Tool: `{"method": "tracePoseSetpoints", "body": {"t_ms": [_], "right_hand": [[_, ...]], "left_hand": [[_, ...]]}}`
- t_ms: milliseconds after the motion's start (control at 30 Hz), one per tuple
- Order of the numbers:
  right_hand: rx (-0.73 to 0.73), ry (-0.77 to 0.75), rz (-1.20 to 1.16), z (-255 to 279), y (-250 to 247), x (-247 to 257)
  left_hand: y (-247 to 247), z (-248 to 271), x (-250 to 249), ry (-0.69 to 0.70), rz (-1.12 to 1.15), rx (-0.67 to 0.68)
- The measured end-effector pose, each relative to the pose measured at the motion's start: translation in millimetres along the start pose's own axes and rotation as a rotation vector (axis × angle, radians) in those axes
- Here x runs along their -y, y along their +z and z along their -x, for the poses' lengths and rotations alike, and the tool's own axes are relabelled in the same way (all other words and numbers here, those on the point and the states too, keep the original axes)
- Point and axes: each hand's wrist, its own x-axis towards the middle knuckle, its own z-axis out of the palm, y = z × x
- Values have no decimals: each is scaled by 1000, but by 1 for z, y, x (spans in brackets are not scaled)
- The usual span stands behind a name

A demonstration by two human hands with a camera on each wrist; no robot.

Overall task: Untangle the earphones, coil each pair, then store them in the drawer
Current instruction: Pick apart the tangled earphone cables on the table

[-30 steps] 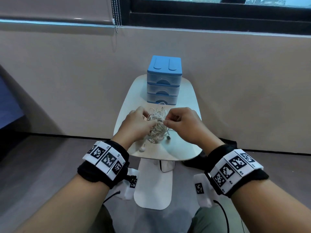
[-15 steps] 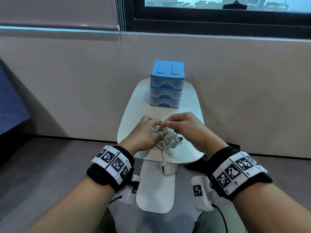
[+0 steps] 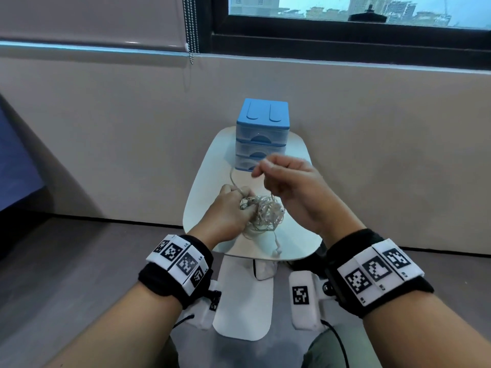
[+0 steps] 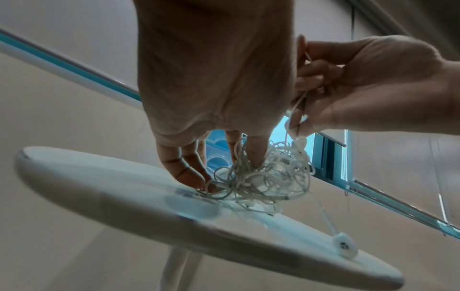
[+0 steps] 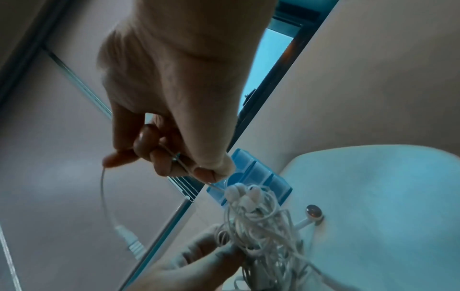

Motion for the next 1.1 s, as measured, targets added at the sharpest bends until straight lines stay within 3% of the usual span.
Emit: {"method": "tracePoseSetpoints", "body": {"t_ms": [167, 267, 367, 467, 567, 700, 767, 867, 933, 1100], "right_hand": [[-72, 19, -214, -7, -3, 15], [-122, -40, -173, -9, -8, 21], [-203, -86, 66, -7, -15, 27], [-293, 17, 405, -4, -26, 26], [-332, 172, 825, -1, -38, 17], [-284, 279, 1069, -1, -40, -3], [-214, 333, 1146, -1, -38, -9], [-106, 430, 1222, 3, -35, -19], [-119, 464, 1246, 6, -35, -25], [-191, 482, 1192, 8, -36, -28]], "left_hand": [[-2, 2, 0, -4, -50, 21], [-4, 4, 1, 10, -68, 15], [-7, 3, 2, -43, -40, -3], [-12, -2, 5, -25, -63, -85], [-16, -5, 3, 65, -43, -222], [-16, 0, -6, 207, -57, -386], [-15, 3, -5, 224, -114, -358], [-15, 9, 5, 210, -224, -164], [-20, 14, 8, 204, -247, -54], [-30, 19, -6, 175, -330, -49]]}}
